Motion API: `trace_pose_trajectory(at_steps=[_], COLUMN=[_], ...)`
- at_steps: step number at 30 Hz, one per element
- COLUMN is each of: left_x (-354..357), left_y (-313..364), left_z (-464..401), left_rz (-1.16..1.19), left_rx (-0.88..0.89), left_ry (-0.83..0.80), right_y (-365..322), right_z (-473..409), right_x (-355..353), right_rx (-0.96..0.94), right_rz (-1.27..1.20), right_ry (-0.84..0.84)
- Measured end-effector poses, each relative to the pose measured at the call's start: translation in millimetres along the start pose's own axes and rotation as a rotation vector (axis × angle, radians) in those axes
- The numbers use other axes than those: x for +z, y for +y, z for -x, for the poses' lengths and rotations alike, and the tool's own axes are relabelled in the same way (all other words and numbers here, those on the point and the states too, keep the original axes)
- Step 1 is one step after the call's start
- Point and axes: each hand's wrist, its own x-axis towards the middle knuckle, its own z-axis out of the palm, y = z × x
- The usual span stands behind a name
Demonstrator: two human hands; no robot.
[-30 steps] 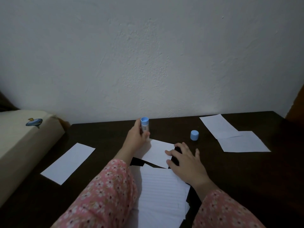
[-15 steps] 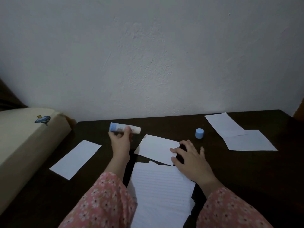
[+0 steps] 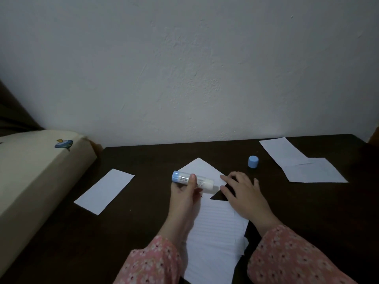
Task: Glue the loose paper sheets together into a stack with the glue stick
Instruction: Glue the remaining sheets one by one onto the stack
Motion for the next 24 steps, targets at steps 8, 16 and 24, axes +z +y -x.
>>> trace_pose_trajectory(at_steps=[8, 16, 24], left_x=[-7, -6, 23], left_y=[14, 29, 37], left_z=[1, -16, -21], left_rz=[-0.132, -0.422, -0.738], left_rx=[-0.086, 0.042, 0.329], left_ry=[0.081, 0.047, -0.063], right_y=[0, 3, 3], right_z=[-1, 0, -5], right_x=[-1, -3, 0], right_rx=[-0.026, -0.046, 0.037], right_rz=[-0.006, -0.105, -0.078], right_ry=[-0.009, 0.078, 0.040])
